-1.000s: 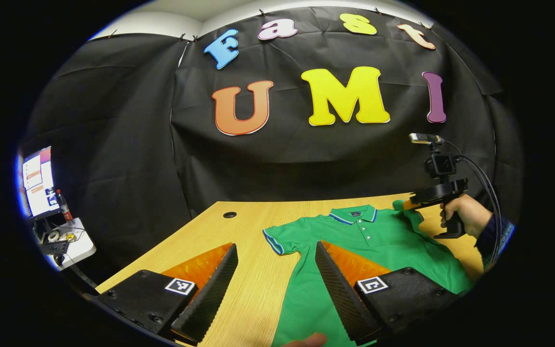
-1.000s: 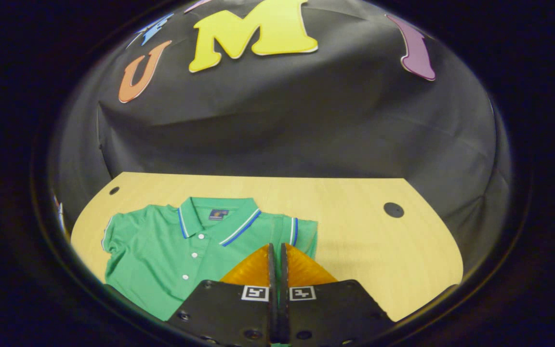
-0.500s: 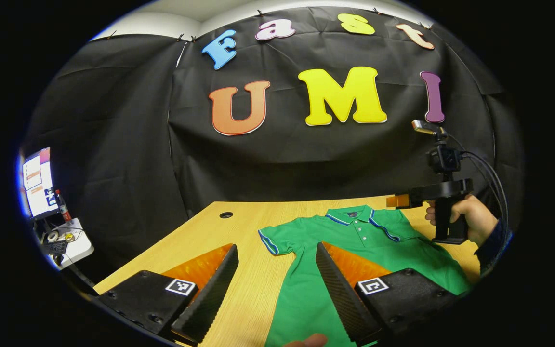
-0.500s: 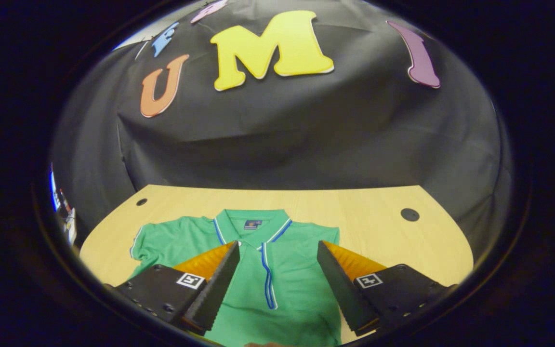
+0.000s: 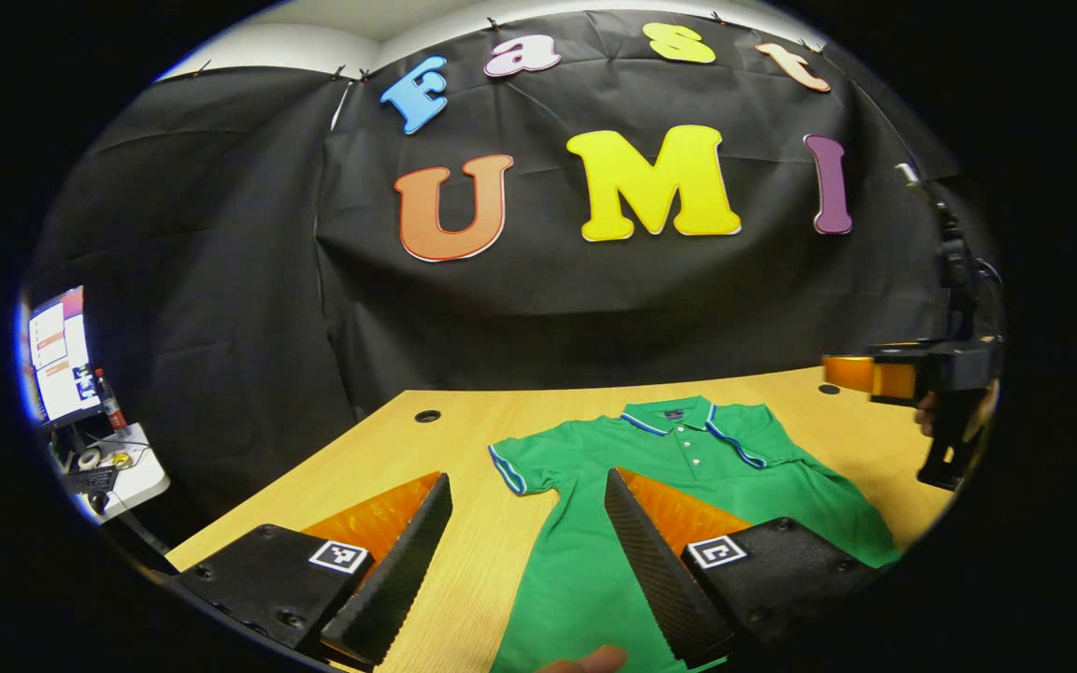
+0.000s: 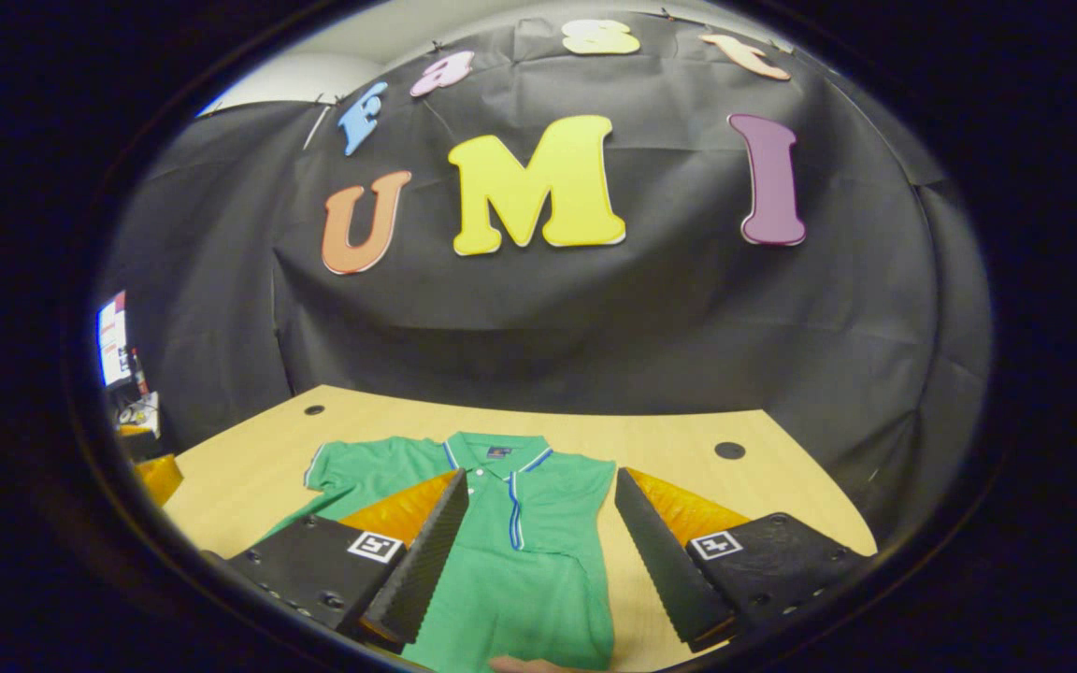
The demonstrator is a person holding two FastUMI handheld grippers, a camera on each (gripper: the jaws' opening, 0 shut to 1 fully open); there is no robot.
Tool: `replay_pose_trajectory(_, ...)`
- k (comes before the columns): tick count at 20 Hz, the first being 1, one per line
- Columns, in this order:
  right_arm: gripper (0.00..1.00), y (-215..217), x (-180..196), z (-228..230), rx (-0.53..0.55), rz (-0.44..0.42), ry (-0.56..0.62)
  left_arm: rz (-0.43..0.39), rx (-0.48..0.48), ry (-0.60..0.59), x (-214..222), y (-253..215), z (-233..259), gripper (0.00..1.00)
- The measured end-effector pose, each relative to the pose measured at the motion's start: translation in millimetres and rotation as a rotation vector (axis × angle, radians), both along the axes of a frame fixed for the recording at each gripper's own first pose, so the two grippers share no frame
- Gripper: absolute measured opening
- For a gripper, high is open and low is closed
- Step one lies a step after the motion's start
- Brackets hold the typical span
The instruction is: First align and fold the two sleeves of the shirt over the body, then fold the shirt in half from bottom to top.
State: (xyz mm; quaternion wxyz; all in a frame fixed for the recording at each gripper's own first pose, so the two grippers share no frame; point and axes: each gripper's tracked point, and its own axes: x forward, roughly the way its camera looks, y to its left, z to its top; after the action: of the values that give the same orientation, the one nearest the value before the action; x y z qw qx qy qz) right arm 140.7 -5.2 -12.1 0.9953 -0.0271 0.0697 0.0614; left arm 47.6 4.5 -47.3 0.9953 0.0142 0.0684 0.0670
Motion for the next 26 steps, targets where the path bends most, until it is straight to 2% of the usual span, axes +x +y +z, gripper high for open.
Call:
replay_pose_trajectory(3,0.96,-10.2,-44.3,-1.5,-0.022,0.007,-0.071,0.048,-0.035,-0.008,1.9,-4.3,-0.4,1.00)
replay_pose_trajectory(4,0.91,-12.7,-57.7,-3.7,-0.030,0.014,-0.084,0.036,-0.049,-0.002,6.3,-12.0,-2.0,1.00)
replay_pose_trajectory(5,0.95,-16.8,-70.1,-8.4,-0.038,0.018,-0.088,0.030,-0.055,0.013,9.7,-16.8,-5.5,1.00)
replay_pose_trajectory(6,0.96,-19.3,-80.3,-11.1,-0.042,0.027,-0.092,0.036,-0.045,0.012,16.1,-15.7,-3.5,1.00)
replay_pose_trajectory(11,0.97,-30.1,-117.4,-24.1,-0.031,0.061,-0.094,0.074,-0.063,0.050,85.7,2.7,-0.8,1.00)
replay_pose_trajectory(14,0.94,-38.7,-121.5,-21.3,-0.036,0.049,-0.126,0.109,-0.076,0.072,135.4,19.7,-7.7,1.00)
replay_pose_trajectory(17,0.97,-35.2,-119.7,-26.4,-0.023,0.067,-0.142,0.153,-0.086,0.155,178.1,41.6,-36.5,1.00)
replay_pose_trajectory(20,0.97,-33.7,-114.5,-37.7,-0.019,0.082,-0.135,0.192,-0.101,0.179,215.8,60.6,-63.2,1.00)
replay_pose_trajectory(21,0.97,-31.2,-113.3,-43.9,-0.026,0.085,-0.127,0.189,-0.110,0.187,225.5,63.1,-73.2,1.00)
replay_pose_trajectory(23,0.99,-25.1,-110.6,-54.0,-0.026,0.109,-0.110,0.158,-0.189,0.239,236.7,55.4,-96.3,1.00)
replay_pose_trajectory(24,0.97,-23.0,-110.3,-58.0,-0.010,0.120,-0.099,0.147,-0.226,0.266,240.9,51.4,-105.4,1.00)
replay_pose_trajectory(25,0.97,-21.1,-110.6,-62.2,0.015,0.131,-0.088,0.143,-0.240,0.289,245.5,50.4,-116.0,0.96)
replay_pose_trajectory(26,0.97,-18.8,-109.3,-64.2,0.037,0.143,-0.078,0.150,-0.237,0.308,246.3,54.8,-123.9,1.00)
